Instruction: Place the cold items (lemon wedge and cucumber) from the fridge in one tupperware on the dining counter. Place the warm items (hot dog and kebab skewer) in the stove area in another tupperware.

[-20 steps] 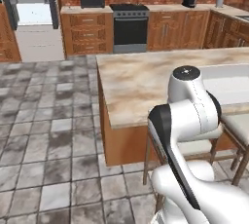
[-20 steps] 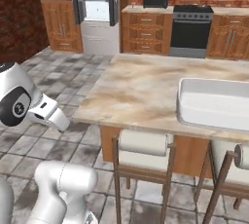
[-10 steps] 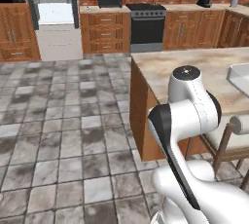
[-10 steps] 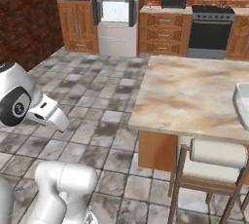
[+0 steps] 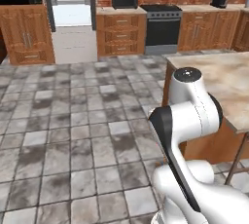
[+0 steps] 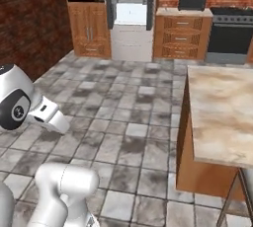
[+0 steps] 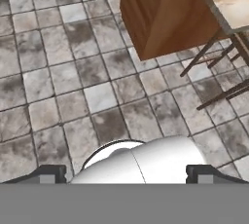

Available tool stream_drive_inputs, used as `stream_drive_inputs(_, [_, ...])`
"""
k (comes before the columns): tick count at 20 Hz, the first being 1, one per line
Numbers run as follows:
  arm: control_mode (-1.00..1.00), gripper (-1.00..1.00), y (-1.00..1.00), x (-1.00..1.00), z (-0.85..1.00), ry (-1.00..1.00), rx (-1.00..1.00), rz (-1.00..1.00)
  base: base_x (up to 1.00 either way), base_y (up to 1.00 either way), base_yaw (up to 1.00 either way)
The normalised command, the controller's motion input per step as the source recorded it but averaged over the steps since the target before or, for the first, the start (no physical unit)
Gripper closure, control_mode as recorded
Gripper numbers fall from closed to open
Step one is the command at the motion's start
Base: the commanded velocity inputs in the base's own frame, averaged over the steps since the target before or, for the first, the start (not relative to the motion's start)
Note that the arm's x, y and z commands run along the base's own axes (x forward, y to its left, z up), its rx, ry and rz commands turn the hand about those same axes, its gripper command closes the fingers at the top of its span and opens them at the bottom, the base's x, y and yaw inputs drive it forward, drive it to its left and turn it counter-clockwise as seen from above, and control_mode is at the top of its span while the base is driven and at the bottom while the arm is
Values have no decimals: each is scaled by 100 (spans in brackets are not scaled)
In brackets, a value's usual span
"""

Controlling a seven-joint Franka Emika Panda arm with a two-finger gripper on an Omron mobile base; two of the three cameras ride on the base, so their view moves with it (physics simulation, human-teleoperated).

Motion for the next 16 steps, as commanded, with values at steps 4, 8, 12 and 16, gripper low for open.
stream_drive_inputs(4, [100,-100,0,0,0,0,0,0,100,100,-16])
stream_drive_inputs(8, [100,-100,0,0,0,0,0,0,100,100,-21])
stream_drive_inputs(12, [100,-100,0,0,0,0,0,0,100,100,-24])
stream_drive_inputs(16, [100,-100,0,0,0,0,0,0,100,77,-24])
